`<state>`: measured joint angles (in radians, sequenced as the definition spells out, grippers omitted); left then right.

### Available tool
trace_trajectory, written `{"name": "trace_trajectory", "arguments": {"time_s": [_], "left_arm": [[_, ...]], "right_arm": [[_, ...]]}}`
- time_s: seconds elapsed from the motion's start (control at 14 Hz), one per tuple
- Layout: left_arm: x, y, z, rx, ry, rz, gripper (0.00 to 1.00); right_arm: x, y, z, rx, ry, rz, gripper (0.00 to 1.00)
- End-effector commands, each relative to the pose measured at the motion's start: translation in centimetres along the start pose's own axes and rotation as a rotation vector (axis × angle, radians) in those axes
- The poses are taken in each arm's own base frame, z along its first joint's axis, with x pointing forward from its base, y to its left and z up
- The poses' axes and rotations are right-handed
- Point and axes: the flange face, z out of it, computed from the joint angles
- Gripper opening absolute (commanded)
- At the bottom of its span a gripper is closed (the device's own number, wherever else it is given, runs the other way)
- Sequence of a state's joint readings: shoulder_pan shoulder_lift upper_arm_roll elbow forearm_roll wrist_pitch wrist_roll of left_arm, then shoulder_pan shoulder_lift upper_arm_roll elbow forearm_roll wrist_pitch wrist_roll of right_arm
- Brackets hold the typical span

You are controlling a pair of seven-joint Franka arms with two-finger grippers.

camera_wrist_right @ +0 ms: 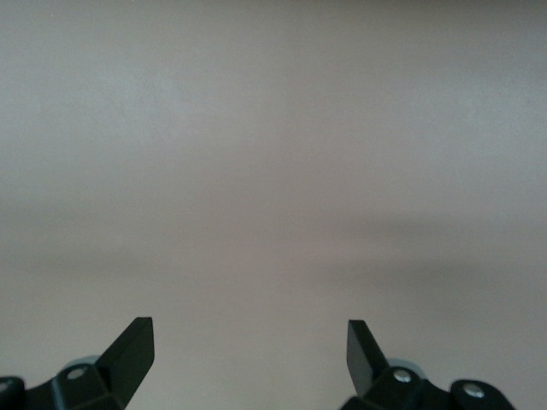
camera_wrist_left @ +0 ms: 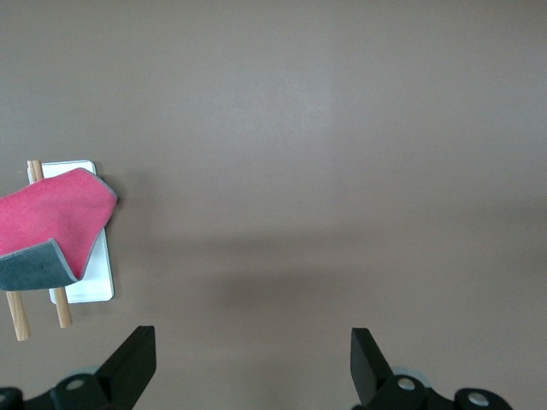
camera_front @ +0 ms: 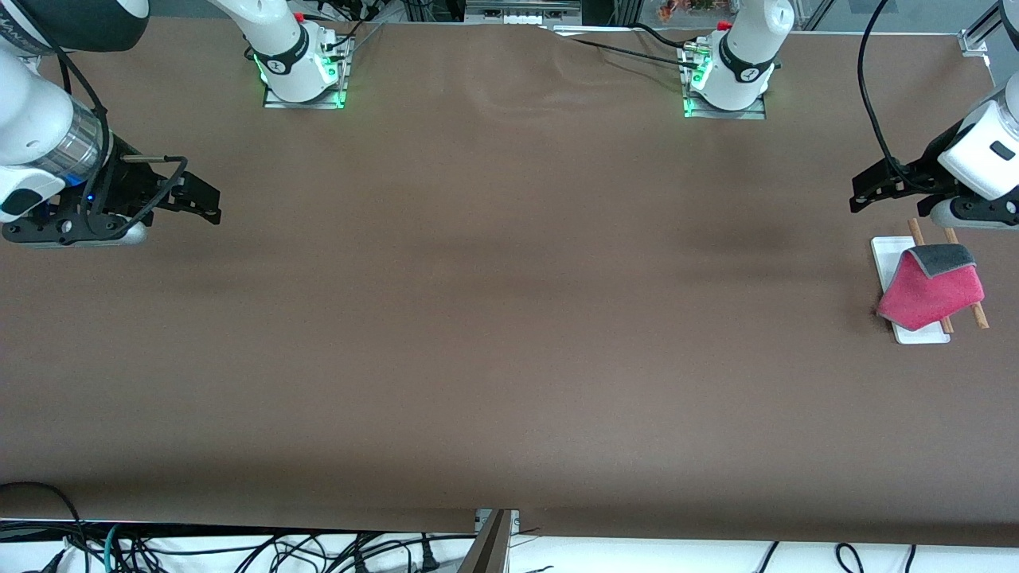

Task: Pass towel and hang on rack

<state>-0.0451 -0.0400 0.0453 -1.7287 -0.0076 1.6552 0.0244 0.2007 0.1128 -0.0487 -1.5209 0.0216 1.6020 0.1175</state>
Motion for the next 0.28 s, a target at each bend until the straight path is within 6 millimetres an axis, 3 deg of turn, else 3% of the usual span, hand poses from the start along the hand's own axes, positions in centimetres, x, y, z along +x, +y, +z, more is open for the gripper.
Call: {"name": "trace_trajectory", "arguments": {"time_s": [0.0,0.21], "left_arm": [[-0.6,0.6,-0.3,-0.007,0.021,-0.001,1.00],[-0.6,1.1,-0.4,-0.004,0.021,0.012,1.00]], "right_arm": [[-0.2,-0.3,-0.8,0.015,0.005,-0.016,1.00],[-0.1,-0.6,-1.8,0.013,0.029,-0.023,1.00]]}}
